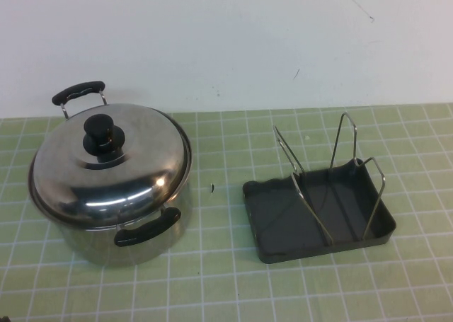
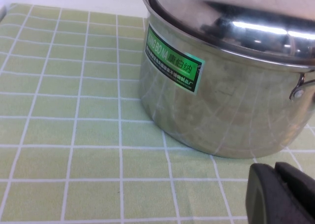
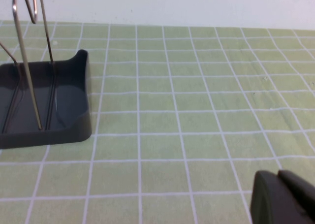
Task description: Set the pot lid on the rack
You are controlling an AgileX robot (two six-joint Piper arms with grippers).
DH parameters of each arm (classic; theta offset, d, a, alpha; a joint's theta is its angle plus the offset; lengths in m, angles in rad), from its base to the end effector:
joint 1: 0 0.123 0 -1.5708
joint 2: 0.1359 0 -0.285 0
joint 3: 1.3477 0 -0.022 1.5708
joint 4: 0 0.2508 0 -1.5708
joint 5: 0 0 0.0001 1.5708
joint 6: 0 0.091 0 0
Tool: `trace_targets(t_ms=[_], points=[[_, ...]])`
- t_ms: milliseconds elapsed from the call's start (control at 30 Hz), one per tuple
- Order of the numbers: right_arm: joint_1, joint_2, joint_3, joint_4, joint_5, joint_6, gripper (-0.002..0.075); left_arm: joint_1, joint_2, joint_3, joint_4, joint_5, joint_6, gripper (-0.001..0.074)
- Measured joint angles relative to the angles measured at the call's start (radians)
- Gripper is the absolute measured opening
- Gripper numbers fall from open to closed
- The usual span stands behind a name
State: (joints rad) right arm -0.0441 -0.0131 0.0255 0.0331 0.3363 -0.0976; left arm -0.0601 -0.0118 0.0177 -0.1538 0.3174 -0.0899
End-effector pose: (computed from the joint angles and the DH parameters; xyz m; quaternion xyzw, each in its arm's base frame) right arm 0.0535 -0.0014 0.1750 -0.0122 0.7931 -0.0293 0.6082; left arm 0.0534 -0.0076 0.1795 -0.0542 0.7824 -0.1101 0.6105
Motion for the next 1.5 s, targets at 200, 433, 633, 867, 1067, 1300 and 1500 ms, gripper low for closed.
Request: trace_targets(t_ms=[200,433,633,867,1067,1300,1500], points=[[0.000,0.000,0.000,0.000,0.000,0.000,-0.0001,0.000,0.000,0.000,0.005,0.000,0.004,-0.0002],[0.000,0.000,0.000,-0.002,0.000,0.000,-0.0001,0.000,0.000,0.002,0.066,-0.123,0.006,-0.0002],[0.000,0.000,0.000,-0.004,0.000,0.000,-0.0001,0.000,0.000,0.002,0.098,-0.403,0.027,-0.0002],[0.000,0.000,0.004,-0.033,-0.140,0.000,-0.0001,0.000,0.000,0.002,0.101,-0.657,0.019,-0.0002],[0.000,0.000,0.004,-0.090,-0.498,-0.045,-0.0001,0.000,0.000,0.002,0.101,-0.832,-0.007,-0.0002],[0.000,0.000,0.004,-0.019,-0.812,-0.108,-0.0001,0.000,-0.002,-0.043,0.087,-0.741,-0.033,-0.0002],[0.000,0.000,-0.077,0.025,-0.669,-0.174,-0.0001,0.000,0.063,-0.303,0.087,-0.421,-0.050,-0.0002]])
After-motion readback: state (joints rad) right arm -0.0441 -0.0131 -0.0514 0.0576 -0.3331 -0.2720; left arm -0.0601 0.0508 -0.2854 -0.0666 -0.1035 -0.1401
